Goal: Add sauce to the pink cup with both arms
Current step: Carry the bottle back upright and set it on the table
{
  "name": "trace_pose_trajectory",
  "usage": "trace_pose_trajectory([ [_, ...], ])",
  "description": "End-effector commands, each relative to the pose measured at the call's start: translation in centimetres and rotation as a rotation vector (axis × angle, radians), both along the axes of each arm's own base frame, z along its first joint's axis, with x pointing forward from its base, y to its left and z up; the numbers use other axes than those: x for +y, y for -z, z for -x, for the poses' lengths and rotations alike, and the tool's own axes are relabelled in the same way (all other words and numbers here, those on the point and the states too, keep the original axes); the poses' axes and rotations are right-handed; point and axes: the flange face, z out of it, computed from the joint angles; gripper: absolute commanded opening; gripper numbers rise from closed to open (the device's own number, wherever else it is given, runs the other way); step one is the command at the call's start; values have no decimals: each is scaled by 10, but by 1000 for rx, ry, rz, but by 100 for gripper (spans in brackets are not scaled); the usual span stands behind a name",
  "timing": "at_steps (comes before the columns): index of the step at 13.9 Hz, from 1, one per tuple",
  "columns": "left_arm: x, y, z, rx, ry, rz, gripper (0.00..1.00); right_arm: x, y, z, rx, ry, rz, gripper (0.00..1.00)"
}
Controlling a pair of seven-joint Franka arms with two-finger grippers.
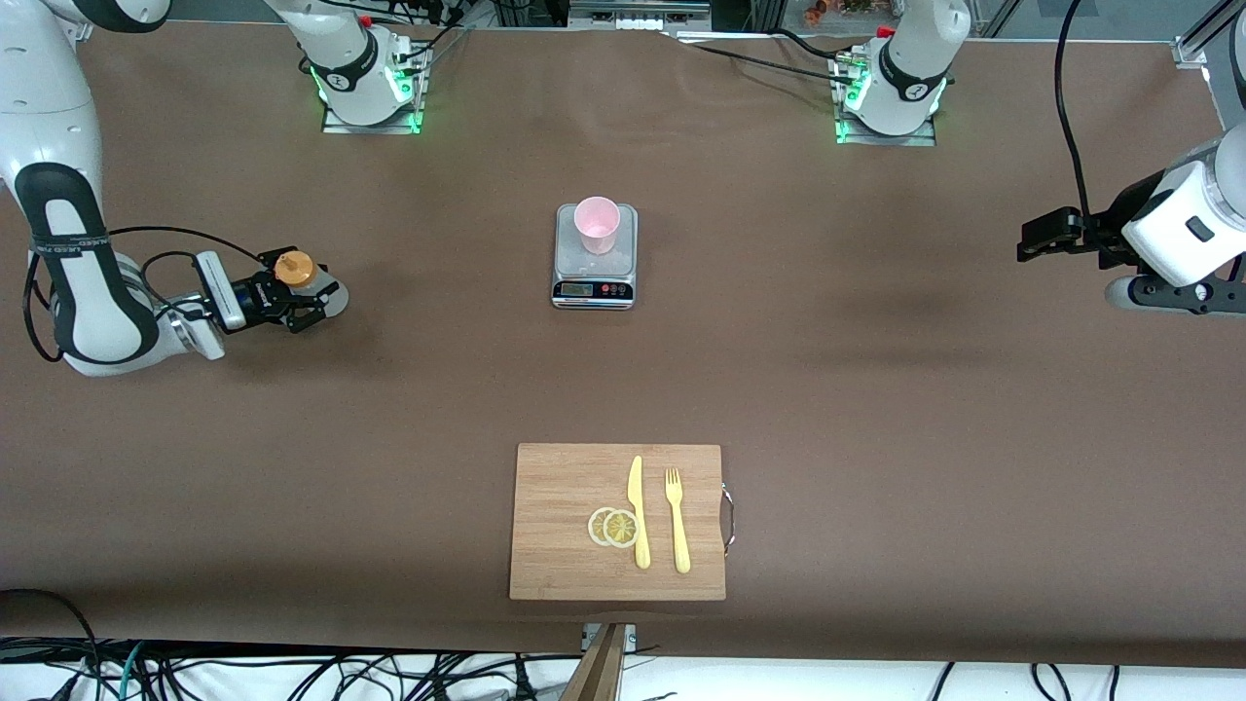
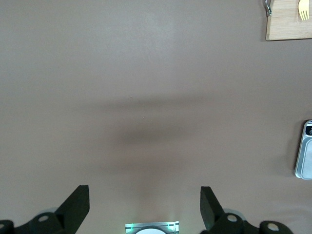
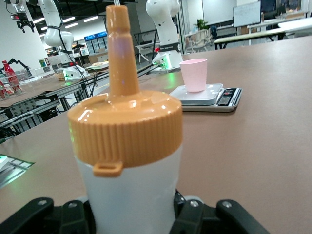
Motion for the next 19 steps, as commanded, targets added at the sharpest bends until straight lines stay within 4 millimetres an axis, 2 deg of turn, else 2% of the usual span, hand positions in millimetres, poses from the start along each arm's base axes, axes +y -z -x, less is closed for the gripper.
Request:
trace_pose_trajectory([
  [1, 0, -5, -3, 2, 27, -9, 100, -6, 8, 8, -7, 24, -42, 0],
  [2, 0, -5, -3, 2, 27, -9, 100, -6, 9, 7, -7, 30, -44, 0],
  [3, 0, -5, -3, 2, 27, -9, 100, -6, 12, 7, -1, 30, -45, 34],
  [4, 0, -5, -3, 2, 27, -9, 100, -4, 16, 7, 6, 28, -46, 99],
  [8, 0, -6, -3, 0, 25, -9, 100, -13, 2, -9, -31, 8, -5, 100],
  [10, 0, -6, -3, 0, 27, -9, 100, -20, -2, -12, -22, -20, 39, 100],
  [14, 0, -5, -4, 2, 27, -12, 100, -53, -21, -24, -31, -67, 167, 100],
  [16, 0, -6, -3, 0, 27, -11, 100, -67, -40, -29, -21, -73, 250, 100],
  [17, 0, -5, -4, 2, 27, -9, 100, -71, -58, -33, -23, -66, 308, 100],
  [19, 0, -5, -4, 2, 27, -9, 100, -73, -110, -47, -51, -48, 497, 100],
])
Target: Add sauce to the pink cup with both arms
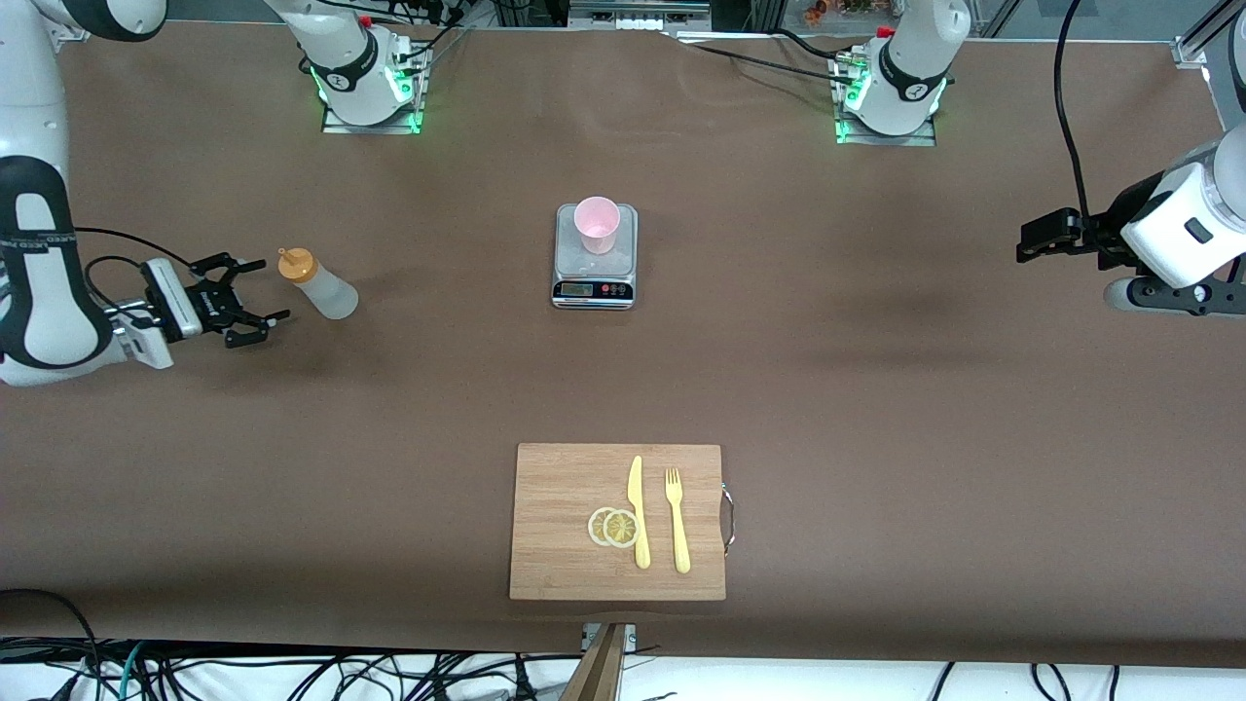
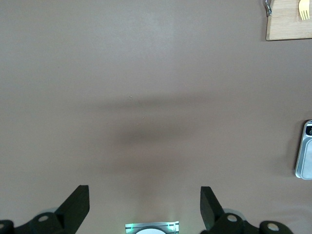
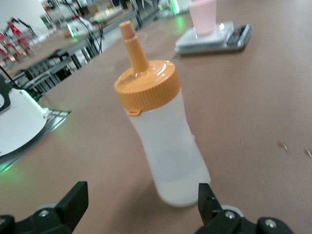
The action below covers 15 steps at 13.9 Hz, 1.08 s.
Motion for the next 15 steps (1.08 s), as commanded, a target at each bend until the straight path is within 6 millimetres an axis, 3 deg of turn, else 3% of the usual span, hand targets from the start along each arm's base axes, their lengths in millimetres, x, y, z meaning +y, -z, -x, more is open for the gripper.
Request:
trace_pose_trajectory([
  [1, 0, -6, -3, 1, 25, -10, 100, 9, -83, -16, -40, 19, 249, 100],
  [3, 0, -6, -3, 1, 26, -11, 100, 31, -135, -25, -31, 54, 414, 100],
  [7, 0, -6, -3, 1, 26, -9, 100, 74, -200, -28, -44, 217, 689, 100],
  [15, 0, -6, -3, 1, 26, -11, 100, 165, -280, -18, -74, 615, 1131, 100],
])
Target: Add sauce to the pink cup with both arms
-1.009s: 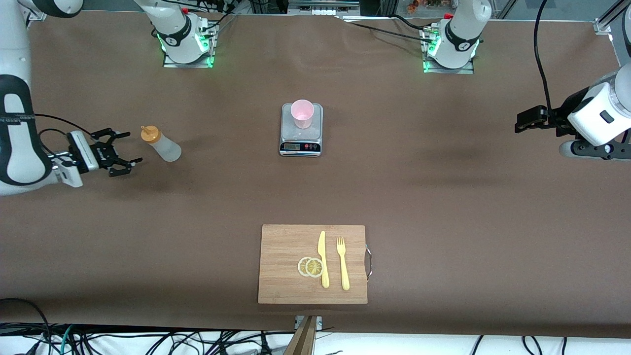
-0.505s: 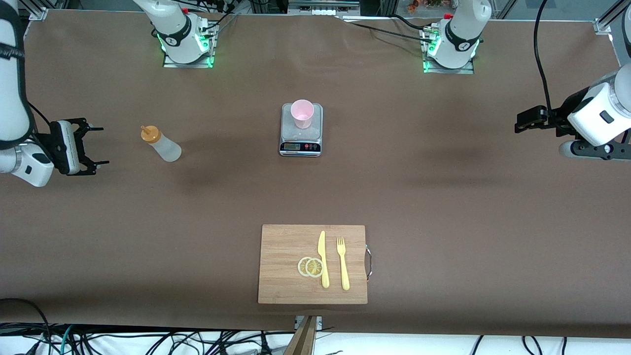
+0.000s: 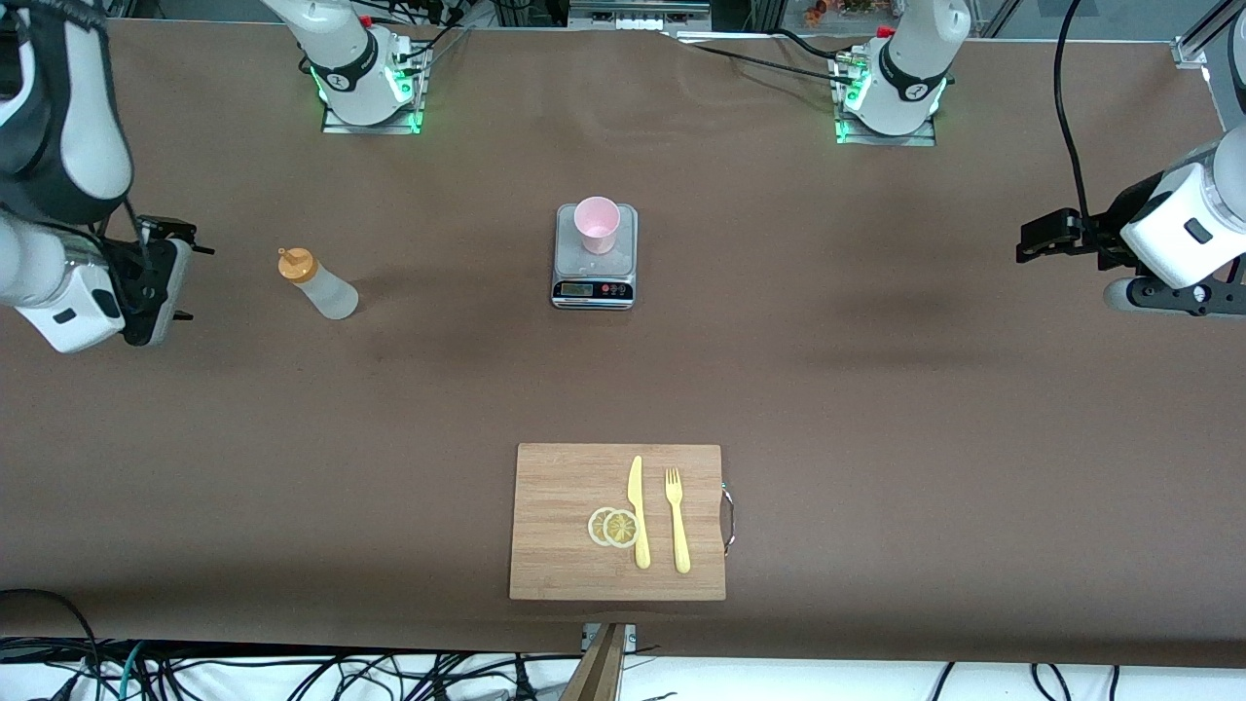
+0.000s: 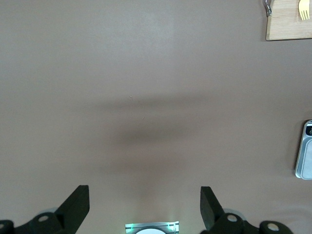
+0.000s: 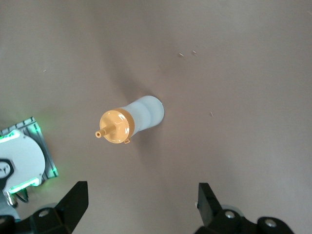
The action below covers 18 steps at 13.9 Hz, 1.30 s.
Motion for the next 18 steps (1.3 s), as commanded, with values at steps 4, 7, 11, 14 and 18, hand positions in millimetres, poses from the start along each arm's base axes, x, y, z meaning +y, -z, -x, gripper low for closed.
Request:
trace_pose_trajectory([
  [4, 0, -6, -3, 1, 26, -11, 100, 43, -36, 18, -99, 469, 191, 100],
  [7, 1, -6, -3, 1, 25, -11, 100, 52, -45, 21, -126, 699, 240, 100],
  [11, 1, -6, -3, 1, 25, -11, 100, 57, -68, 23, -189, 997, 277, 100],
  [14, 1, -6, -3, 1, 25, -11, 100, 32, -90, 27, -215, 1157, 265, 100],
  [18, 1, -6, -3, 1, 25, -11, 100, -13, -125, 34, -196, 1279, 179, 100],
])
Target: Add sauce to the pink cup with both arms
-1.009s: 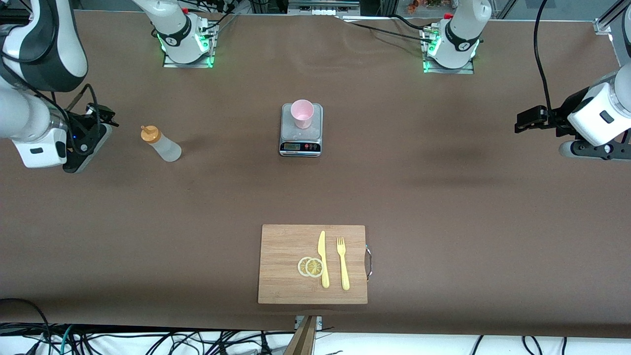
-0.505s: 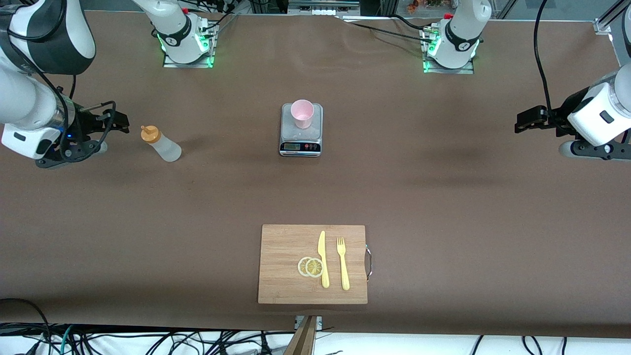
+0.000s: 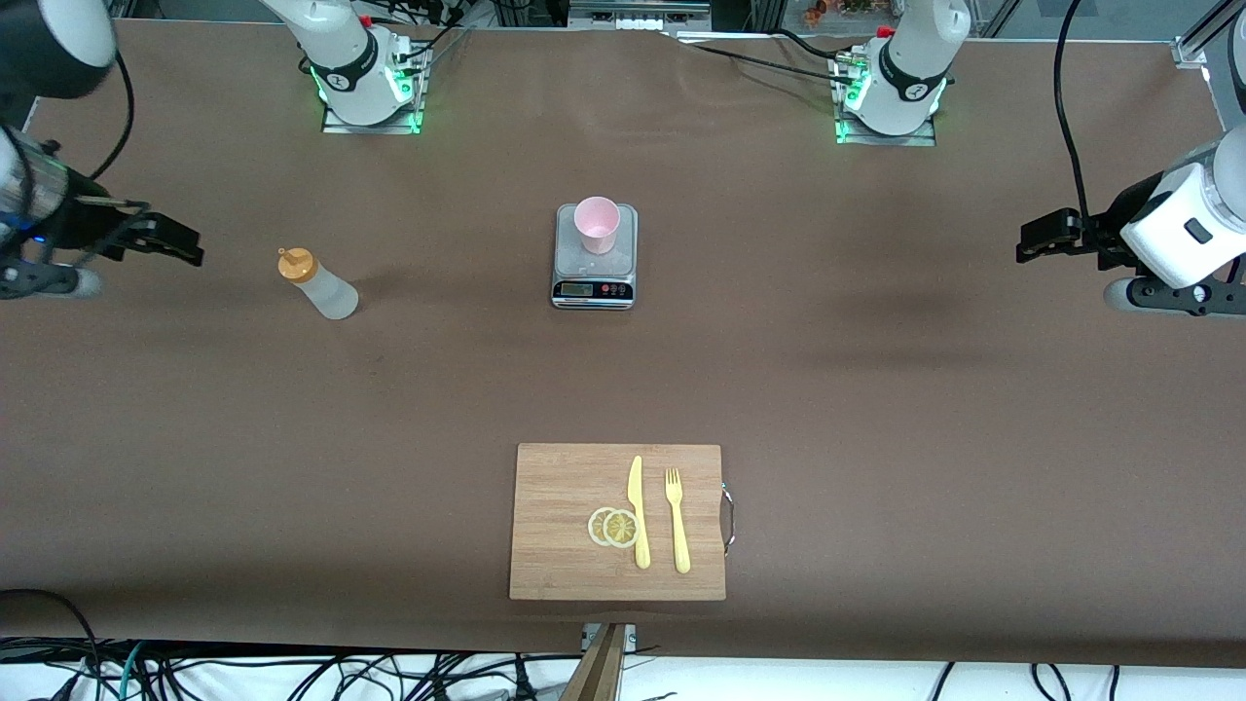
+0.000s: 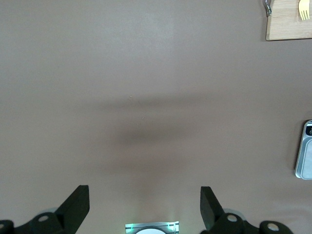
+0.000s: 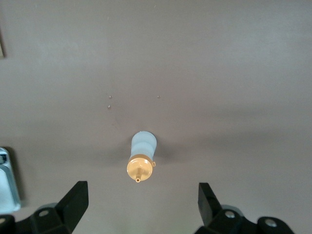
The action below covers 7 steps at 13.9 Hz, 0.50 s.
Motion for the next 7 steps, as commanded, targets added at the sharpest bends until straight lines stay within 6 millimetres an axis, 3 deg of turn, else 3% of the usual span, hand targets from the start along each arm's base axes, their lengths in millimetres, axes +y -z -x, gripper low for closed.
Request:
trace_pose_trajectory([
  [1, 0, -6, -3, 1, 26, -11, 100, -18, -34, 9, -25, 60, -32, 100],
  [4, 1, -6, -3, 1, 24, -9, 100, -18, -55, 16, 8, 59, -29, 100],
  [7, 0, -6, -3, 1, 26, -9, 100, -18, -49, 11, -7, 57, -29, 100],
])
